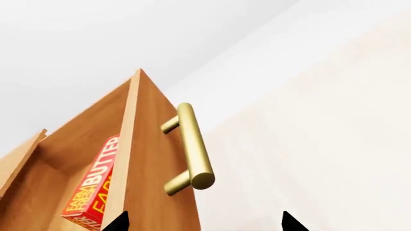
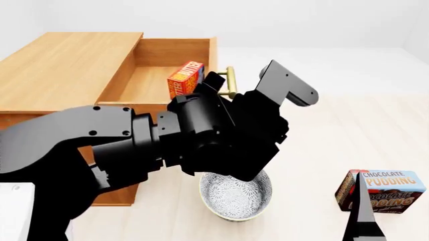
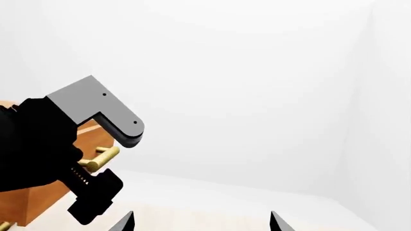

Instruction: Put the butter at the back in the top drawer of the cabinet and close it.

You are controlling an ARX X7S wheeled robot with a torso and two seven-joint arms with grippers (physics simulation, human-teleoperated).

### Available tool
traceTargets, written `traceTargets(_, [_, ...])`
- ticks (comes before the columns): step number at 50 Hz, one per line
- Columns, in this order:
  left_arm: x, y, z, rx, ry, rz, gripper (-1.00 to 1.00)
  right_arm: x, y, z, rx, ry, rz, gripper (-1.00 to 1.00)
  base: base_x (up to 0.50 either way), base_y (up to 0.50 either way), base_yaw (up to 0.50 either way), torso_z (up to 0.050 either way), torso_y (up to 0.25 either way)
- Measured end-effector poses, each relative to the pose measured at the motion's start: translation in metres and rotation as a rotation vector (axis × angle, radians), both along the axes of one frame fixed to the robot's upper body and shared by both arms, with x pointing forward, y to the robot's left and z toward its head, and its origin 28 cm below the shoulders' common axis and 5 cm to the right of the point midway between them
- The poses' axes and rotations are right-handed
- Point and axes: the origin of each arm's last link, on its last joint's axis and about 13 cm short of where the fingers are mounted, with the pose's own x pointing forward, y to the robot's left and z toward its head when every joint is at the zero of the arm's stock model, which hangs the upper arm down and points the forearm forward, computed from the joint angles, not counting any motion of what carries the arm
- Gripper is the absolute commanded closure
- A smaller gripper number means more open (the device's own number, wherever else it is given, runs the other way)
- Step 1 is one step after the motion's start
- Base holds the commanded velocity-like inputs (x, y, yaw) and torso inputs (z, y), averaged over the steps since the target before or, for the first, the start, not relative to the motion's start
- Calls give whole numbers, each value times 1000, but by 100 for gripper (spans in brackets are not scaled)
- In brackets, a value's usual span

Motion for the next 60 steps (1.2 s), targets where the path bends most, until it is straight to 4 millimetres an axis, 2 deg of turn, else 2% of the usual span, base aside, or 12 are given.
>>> traceTargets(26, [7,7,-10,98,-35,45,-100,-2,0,-1,1,-3,-4,-100,2,0,0,0,0])
traceTargets(60, [22,23,-18,252,-35,220,-100,-1,0,-1,-1,-7,0,-100,4,0,0,0,0])
